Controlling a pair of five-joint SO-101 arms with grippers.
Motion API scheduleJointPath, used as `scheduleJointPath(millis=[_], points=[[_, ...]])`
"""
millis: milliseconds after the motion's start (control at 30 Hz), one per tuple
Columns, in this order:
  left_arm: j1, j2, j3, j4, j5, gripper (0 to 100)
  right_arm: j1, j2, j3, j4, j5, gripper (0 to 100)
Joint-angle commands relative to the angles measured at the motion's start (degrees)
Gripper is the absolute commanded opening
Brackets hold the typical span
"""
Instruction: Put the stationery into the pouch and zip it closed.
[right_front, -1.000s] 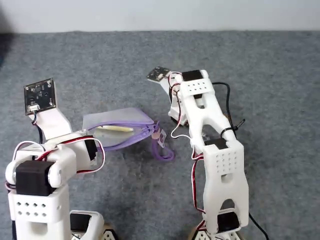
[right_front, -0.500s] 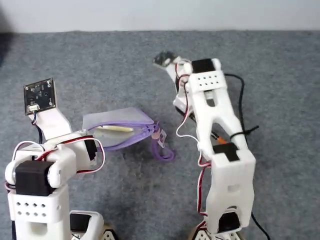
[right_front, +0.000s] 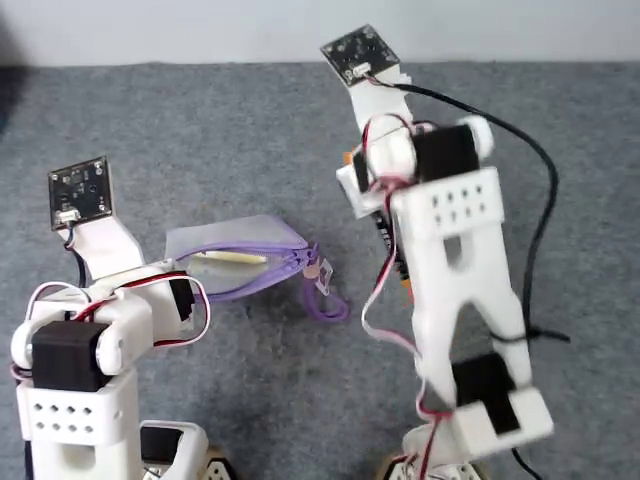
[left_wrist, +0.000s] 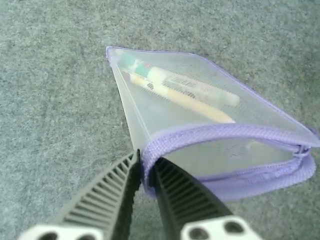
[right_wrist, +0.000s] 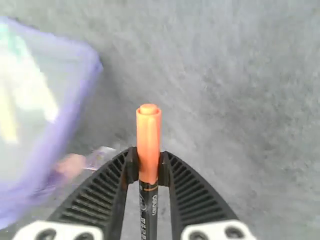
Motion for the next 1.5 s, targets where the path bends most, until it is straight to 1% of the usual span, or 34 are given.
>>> scheduleJointPath(millis=[0,200,400,500,633,833,1000,1100,1167,1233,1333,1467], points=[[0.0,0.5,-1.5,0.1,0.4,1,-4.4,-8.9,-2.4,0.6,-7.4,0.8],[-0.4,0.5,-1.5,0.1,0.4,1,-11.2,-16.3,-2.3,-0.1,-19.3,0.8],[-0.4,0.5,-1.5,0.1,0.5,1,-13.8,-19.7,-2.3,-7.3,-27.3,0.8],[-0.4,0.4,-1.5,0.1,0.5,1,-13.9,-20.7,-2.3,-9.8,-29.0,0.8],[-0.4,0.4,-1.5,0.1,0.5,1,-14.1,-23.3,-2.2,-9.4,-30.3,0.8],[-0.4,0.4,-1.5,0.1,0.5,1,-18.1,-26.8,-2.0,-9.4,-30.1,0.8],[-0.4,0.4,-1.5,0.1,0.5,1,-18.9,-30.0,5.5,-10.8,-30.2,0.8],[-0.4,0.4,-1.5,0.1,0.5,1,-18.9,-35.6,14.6,-16.3,-28.7,0.8],[-0.4,0.4,-1.5,0.1,0.5,1,-19.9,-40.6,22.9,-22.1,-26.5,0.8],[-0.4,0.4,-1.5,0.1,0.5,1,-20.7,-46.5,32.5,-30.1,-24.7,0.8],[-0.4,0.4,-1.5,0.1,0.5,1,-20.7,-55.0,46.9,-45.0,-22.9,0.8],[-0.4,0.4,-1.5,0.1,0.5,1,-21.1,-62.5,62.2,-62.0,-22.6,0.8]])
